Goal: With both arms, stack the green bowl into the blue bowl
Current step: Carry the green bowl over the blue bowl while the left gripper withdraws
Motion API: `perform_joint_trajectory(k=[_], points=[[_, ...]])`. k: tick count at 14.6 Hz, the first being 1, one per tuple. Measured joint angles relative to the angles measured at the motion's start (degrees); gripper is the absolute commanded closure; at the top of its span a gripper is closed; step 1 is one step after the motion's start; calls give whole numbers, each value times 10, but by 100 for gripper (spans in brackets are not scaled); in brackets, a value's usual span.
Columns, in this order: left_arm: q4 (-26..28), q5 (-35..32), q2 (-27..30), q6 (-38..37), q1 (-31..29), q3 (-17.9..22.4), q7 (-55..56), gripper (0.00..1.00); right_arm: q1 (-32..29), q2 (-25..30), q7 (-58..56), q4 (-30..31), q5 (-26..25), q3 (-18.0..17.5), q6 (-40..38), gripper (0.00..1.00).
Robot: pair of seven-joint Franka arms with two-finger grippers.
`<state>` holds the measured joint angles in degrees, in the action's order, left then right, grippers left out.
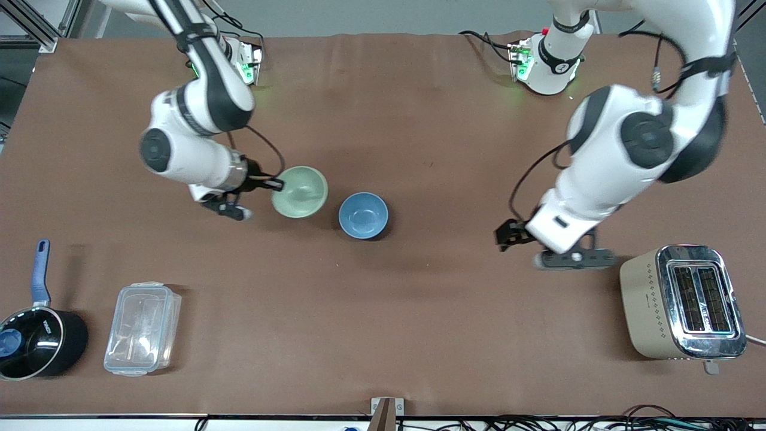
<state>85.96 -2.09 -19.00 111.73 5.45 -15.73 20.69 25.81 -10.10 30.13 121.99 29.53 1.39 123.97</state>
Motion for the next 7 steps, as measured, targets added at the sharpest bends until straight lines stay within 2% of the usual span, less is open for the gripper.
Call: perform_joint_trajectory(k=[3,7], points=[[0,0,54,-65,-40,0,-59,0,44,-45,10,-11,84,1,54,99],[6,0,122,-144,-71,2,-105,0,60,-102,39,-68,105,2,63,99]])
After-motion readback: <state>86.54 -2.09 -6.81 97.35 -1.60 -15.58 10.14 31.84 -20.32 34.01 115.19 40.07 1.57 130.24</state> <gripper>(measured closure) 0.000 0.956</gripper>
